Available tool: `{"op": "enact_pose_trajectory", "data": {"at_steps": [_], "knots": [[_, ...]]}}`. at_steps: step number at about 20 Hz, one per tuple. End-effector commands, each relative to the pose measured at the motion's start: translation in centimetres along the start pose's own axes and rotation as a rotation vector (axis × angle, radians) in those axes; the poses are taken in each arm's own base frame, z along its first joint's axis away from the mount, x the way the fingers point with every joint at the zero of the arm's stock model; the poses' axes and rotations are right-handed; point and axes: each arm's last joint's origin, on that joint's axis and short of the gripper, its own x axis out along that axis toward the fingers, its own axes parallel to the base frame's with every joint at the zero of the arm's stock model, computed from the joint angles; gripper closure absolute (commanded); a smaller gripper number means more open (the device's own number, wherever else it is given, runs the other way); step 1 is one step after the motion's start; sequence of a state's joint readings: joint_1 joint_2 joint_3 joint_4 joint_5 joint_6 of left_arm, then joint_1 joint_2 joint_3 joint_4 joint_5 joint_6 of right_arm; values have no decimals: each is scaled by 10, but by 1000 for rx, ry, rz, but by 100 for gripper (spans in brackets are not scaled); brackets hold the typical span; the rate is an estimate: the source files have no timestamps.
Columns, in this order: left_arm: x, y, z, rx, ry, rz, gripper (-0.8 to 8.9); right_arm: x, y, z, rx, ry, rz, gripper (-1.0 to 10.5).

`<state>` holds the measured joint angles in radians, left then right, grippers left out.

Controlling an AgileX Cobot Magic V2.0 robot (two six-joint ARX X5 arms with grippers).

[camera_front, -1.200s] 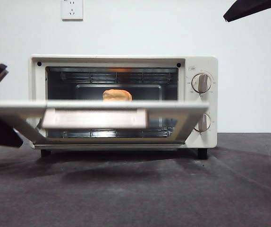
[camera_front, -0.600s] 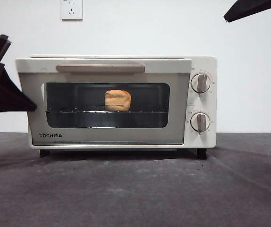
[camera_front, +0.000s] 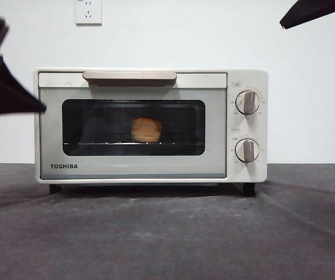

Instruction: The left arm flap open the oven, the right arm pick bread and place it into oven, the left arm flap close the oven

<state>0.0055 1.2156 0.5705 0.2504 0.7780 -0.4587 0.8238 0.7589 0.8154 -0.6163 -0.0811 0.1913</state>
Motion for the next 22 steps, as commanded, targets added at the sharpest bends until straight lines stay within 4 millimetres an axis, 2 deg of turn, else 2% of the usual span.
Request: {"op": "enact_pose_trajectory", "data": {"at_steps": [1, 6, 12, 16, 19, 22], "knots": [[-11, -19, 7, 75, -37, -21, 797, -1, 2, 4, 3, -20, -10, 555], [-49, -70, 6, 181, -88, -36, 797, -1, 1, 5, -8, -36, -48, 555], [-98, -121, -2, 371, -50, 131, 797, -1, 2, 10, -24, -84, -40, 555], [-122, -137, -15, 443, 54, 202, 797, -2, 2, 10, -25, -87, -40, 555], [-129, -137, -26, 481, 139, 215, 798, -2, 2, 10, -24, -86, -40, 555], [-131, -138, -27, 480, 137, 214, 797, -2, 2, 10, -24, -86, -40, 555]]}}
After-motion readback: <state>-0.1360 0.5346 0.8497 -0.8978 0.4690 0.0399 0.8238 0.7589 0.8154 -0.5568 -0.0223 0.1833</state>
